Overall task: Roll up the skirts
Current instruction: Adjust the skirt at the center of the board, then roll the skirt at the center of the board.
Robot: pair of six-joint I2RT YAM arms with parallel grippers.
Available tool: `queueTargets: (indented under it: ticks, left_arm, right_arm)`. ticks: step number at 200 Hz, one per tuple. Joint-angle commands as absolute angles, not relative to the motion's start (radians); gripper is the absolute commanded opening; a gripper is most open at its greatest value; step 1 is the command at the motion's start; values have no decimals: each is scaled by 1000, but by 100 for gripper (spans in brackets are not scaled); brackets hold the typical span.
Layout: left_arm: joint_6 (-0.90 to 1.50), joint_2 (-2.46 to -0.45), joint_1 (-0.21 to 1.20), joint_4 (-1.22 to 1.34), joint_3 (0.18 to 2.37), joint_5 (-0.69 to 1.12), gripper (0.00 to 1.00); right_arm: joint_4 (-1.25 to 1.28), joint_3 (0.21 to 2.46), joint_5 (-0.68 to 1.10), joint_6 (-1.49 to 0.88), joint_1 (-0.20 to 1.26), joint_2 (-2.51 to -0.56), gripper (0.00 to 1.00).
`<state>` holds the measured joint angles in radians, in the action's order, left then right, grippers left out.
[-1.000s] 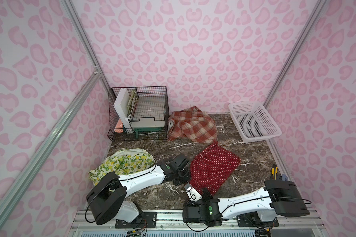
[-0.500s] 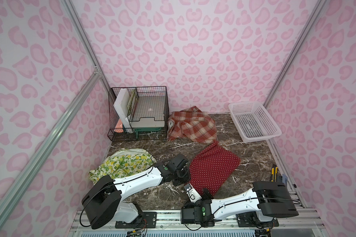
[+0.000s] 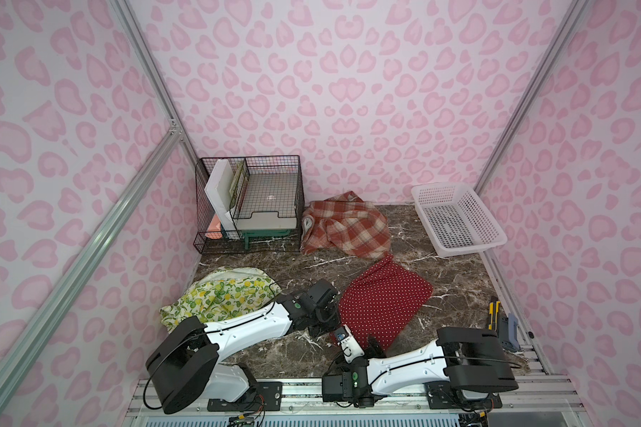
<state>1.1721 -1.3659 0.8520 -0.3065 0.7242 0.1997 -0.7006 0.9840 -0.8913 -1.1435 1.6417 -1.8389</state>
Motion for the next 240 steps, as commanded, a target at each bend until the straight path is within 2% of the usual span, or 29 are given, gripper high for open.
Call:
queueTargets:
  ticks: [1, 38, 80, 111, 155, 177, 206, 240]
  left_arm:
    - [1174, -1356, 847, -322, 719, 192, 0]
    - [1168, -1338, 833, -340, 703, 186, 0]
    - [1164, -1333, 824, -335, 684, 202, 0]
    - [1160, -1340, 823, -332, 684, 210, 0]
    - [1151, -1348, 814, -331, 688, 222, 0]
    - [1148, -1357, 810, -326, 688, 233, 0]
    - [1143, -1359, 799, -332, 691, 239, 0]
    - [1120, -1339, 770, -371, 701, 240, 0]
  right_arm:
    - [-785, 1008, -952, -1166, 1646, -1861, 88]
    - [-895, 1073, -991, -1200, 1673, -1912, 83]
    - [-949, 1089, -1022, -1226, 1681, -1926, 71]
    - [-916, 1092, -1021, -1179, 1680, -1934, 54]
    - [-873, 1072, -991, -1128, 1675, -1939, 23]
    - [-821, 1049, -968, -1071, 1672, -1927, 10]
    - [-729, 1008, -927, -974, 1672, -1900, 0]
    - [-603, 955, -826, -813, 1672, -1832, 0]
